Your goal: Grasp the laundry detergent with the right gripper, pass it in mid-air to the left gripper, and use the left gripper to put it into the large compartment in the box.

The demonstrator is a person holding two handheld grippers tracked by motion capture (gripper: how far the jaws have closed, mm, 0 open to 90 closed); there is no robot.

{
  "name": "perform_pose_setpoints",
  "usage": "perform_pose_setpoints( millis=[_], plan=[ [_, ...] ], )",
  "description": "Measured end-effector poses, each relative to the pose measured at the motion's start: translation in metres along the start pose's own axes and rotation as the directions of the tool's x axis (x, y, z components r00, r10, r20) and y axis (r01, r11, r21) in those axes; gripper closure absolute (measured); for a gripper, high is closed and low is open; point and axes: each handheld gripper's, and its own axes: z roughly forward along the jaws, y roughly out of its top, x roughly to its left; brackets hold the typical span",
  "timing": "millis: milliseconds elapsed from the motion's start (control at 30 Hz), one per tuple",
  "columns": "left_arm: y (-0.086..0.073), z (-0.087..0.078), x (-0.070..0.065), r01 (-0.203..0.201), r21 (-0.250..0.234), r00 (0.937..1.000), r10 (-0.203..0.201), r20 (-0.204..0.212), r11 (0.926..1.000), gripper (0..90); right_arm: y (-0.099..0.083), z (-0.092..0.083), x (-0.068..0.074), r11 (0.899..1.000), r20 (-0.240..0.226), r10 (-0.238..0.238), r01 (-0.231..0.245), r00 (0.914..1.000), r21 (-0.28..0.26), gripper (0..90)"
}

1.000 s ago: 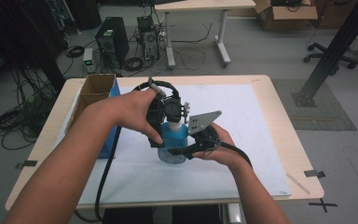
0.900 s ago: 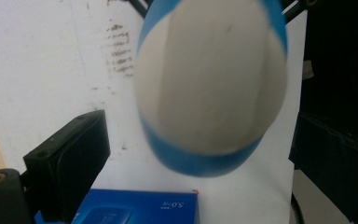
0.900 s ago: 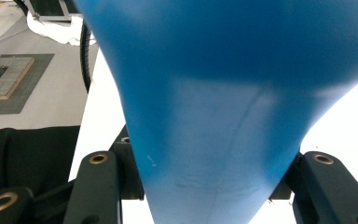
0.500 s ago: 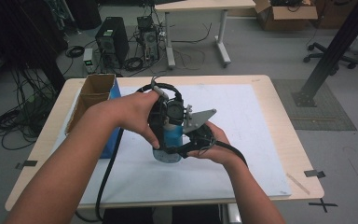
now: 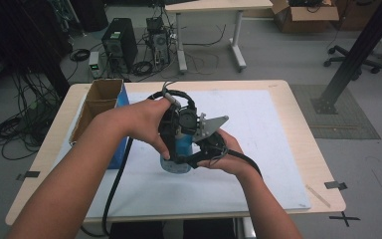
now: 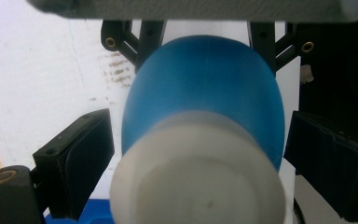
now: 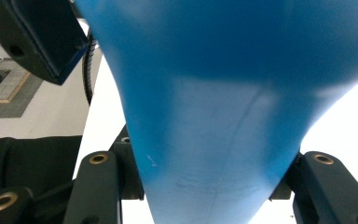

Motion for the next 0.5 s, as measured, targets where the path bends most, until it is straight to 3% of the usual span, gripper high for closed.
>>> perform_pose_setpoints(
  millis=[500],
  plan=[
    [0.001, 0.0008, -0.0017, -0.005, 0.024, 1.0, 0.005, -0.001, 0.9997, 18.4, 0.0013, 0.0008, 0.0009, 1.0, -0.001, 0.001, -0.001, 1.0, 0.002, 45.8]
  ],
)
